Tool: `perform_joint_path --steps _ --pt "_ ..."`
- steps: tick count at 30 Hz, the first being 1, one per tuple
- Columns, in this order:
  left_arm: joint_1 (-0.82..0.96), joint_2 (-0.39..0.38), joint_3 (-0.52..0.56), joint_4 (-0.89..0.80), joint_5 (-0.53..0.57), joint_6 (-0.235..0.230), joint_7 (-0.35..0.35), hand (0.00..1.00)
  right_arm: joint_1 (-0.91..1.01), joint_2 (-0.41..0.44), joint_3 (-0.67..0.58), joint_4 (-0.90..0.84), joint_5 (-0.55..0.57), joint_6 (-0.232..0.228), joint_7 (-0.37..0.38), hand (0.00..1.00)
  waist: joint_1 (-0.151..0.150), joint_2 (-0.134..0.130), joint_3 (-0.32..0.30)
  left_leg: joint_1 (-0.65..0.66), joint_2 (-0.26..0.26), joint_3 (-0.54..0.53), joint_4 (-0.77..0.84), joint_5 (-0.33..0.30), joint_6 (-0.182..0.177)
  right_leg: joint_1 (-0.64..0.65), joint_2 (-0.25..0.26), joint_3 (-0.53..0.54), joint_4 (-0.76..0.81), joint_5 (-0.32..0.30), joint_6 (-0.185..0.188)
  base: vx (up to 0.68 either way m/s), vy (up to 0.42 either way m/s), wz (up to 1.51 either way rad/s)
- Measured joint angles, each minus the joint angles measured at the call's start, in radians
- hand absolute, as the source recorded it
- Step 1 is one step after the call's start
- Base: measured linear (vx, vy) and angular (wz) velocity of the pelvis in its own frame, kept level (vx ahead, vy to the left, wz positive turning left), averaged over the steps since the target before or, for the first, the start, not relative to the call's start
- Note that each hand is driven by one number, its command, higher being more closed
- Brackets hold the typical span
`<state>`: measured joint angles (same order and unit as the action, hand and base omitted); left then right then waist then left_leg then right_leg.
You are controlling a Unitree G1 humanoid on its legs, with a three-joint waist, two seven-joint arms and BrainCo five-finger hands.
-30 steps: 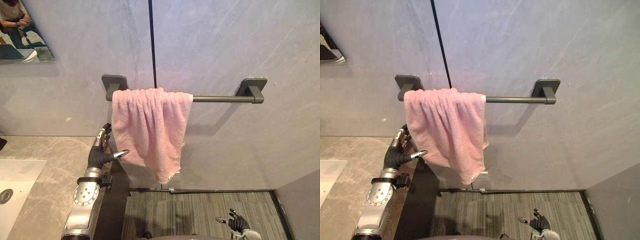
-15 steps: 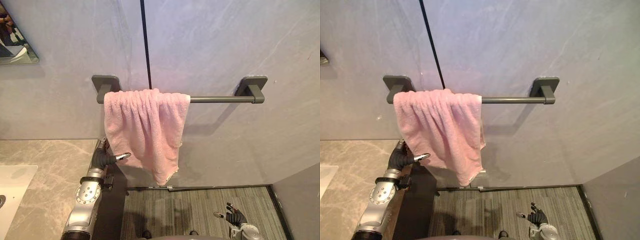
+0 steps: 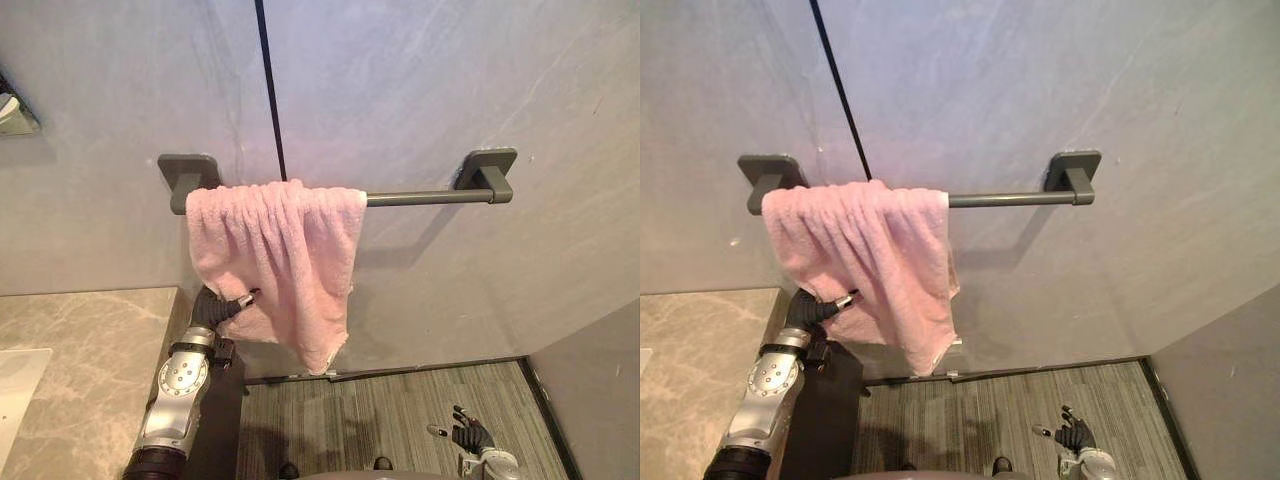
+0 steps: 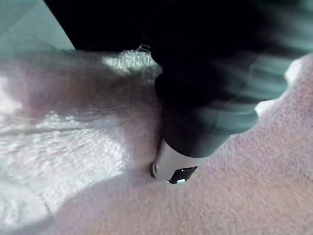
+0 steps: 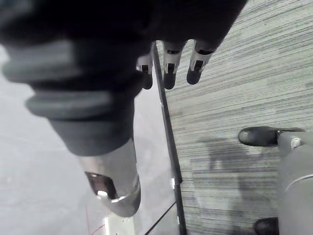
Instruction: Organize washtable
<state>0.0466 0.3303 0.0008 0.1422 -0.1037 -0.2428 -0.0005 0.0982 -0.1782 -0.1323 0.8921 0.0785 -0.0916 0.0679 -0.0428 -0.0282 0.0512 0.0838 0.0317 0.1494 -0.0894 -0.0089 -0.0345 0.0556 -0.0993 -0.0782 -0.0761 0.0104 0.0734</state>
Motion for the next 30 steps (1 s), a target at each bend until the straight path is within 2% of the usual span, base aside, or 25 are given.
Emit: perform_joint_path --steps 6,10,14,20,24,30 --pt "0.003 0.000 0.000 -0.007 0.001 0.000 0.002 1.00 0.011 -0.006 0.040 -0.176 0.002 -0.011 0.000 0.00 0.001 0.000 0.000 0.000 0.000 -0.003 0.000 0.000 0.000 0.000 0.000 -0.001 0.001 0.002 -0.003 -0.02 -0.019 0.00" --pt "0.022 -0.003 0.000 -0.041 0.001 -0.003 0.002 1.00 0.018 -0.029 0.093 -0.404 0.002 -0.024 0.004 0.00 0.001 0.000 0.000 -0.001 0.000 -0.002 0.001 0.000 0.000 -0.005 0.000 0.003 0.004 0.004 -0.001 -0.05 -0.029 -0.03" --pt "0.046 -0.011 -0.005 -0.086 0.001 -0.009 0.003 1.00 0.011 -0.054 0.144 -0.609 0.026 -0.059 0.041 0.00 0.004 0.000 0.000 -0.005 0.002 0.004 0.003 0.000 0.000 -0.011 0.000 0.021 0.005 0.005 0.001 -0.03 -0.025 -0.05" --pt "0.047 -0.015 -0.042 -0.095 0.001 -0.011 0.002 1.00 -0.078 -0.084 0.221 -0.694 0.086 -0.086 0.071 0.00 0.007 -0.003 0.000 -0.025 0.003 0.003 0.017 -0.001 0.001 -0.026 0.000 0.028 0.015 0.005 0.001 -0.01 -0.016 -0.02" --pt "0.046 -0.036 -0.046 -0.095 0.000 -0.017 0.003 1.00 -0.111 -0.128 0.268 -0.723 0.133 -0.086 0.085 0.00 0.011 -0.003 0.000 -0.036 0.004 -0.014 0.029 -0.002 0.002 -0.027 0.000 0.024 0.020 0.005 0.001 -0.04 -0.034 0.04" --pt "0.046 -0.041 -0.078 -0.095 -0.002 -0.018 0.005 1.00 -0.160 -0.146 0.325 -0.723 0.187 -0.085 0.086 0.00 0.020 -0.003 0.000 -0.040 0.006 -0.029 0.037 -0.002 0.002 -0.027 0.002 0.019 0.028 0.005 0.001 -0.06 -0.027 0.05"
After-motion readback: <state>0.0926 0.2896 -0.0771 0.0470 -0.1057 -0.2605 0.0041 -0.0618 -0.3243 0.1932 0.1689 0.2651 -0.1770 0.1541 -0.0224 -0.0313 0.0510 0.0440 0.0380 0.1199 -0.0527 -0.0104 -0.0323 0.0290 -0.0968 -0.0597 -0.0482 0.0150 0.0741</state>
